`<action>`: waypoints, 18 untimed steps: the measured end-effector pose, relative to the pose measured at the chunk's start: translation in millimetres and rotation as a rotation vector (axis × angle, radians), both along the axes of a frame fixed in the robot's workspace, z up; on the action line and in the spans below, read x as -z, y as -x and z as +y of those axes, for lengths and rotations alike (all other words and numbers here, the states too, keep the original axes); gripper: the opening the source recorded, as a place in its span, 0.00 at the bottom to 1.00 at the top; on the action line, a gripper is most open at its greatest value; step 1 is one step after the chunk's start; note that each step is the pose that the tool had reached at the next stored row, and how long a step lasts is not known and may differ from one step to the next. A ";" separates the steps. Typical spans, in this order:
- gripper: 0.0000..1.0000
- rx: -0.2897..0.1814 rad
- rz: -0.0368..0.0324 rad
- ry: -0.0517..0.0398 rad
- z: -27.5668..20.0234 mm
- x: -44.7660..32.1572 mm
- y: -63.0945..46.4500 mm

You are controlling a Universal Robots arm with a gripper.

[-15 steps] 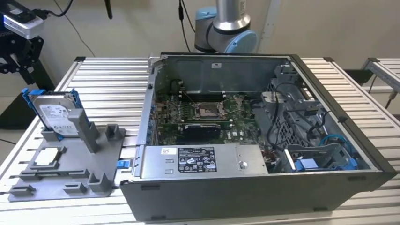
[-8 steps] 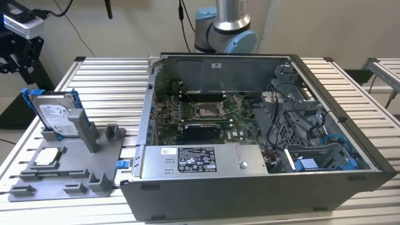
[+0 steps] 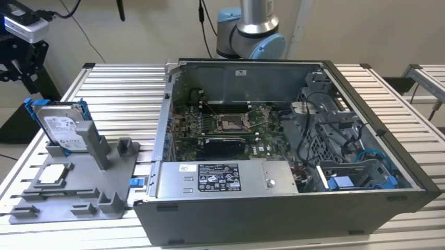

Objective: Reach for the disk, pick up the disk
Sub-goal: 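Pick up the disk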

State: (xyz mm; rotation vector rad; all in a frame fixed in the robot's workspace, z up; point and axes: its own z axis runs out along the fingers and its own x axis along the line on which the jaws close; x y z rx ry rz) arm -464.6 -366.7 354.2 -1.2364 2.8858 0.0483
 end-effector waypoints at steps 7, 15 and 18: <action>0.00 -0.100 -0.0001 0.0000 0.0 0.0 0.0; 0.00 -0.187 -0.0001 0.0000 0.0 0.0 0.0; 0.00 -0.220 -0.0002 -0.0001 0.0 0.0 0.0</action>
